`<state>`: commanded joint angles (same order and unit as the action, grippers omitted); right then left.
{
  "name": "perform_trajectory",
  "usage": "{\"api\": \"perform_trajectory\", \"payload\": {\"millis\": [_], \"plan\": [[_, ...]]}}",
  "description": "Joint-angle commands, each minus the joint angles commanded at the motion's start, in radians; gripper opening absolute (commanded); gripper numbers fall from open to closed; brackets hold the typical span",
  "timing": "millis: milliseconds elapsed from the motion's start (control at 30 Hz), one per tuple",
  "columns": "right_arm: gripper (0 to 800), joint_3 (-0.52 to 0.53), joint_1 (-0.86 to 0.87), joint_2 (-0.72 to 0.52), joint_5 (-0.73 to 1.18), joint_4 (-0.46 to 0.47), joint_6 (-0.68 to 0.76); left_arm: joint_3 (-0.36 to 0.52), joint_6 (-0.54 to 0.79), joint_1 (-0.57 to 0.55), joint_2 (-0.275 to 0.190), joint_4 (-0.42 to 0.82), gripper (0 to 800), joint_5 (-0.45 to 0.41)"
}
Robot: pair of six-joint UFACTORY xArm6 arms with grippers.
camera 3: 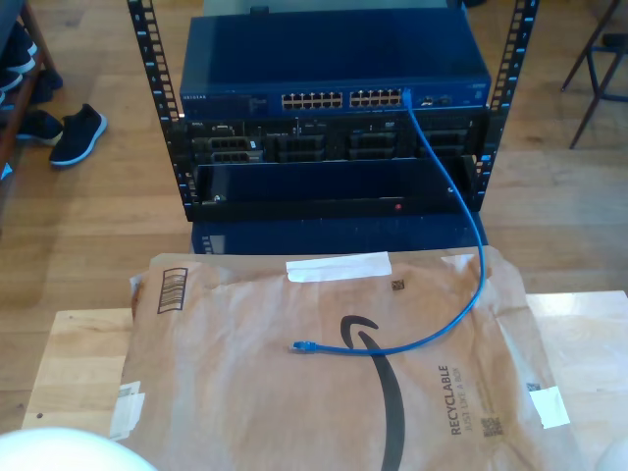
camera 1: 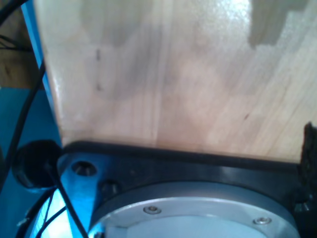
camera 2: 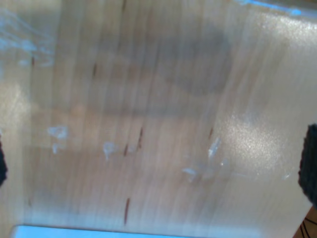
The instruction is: Grab the cable and plug it in
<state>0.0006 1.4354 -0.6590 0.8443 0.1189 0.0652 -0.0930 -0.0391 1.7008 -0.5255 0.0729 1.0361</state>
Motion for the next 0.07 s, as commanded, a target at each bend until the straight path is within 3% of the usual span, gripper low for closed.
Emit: {"api": "perform_trajectory", "payload": {"millis": [67], "plan": [[800,0.0,0.0,-0.002,0.0,0.0,0.0,0.0,0.0,0.002,0.0,0.0,800,0.0]]}}
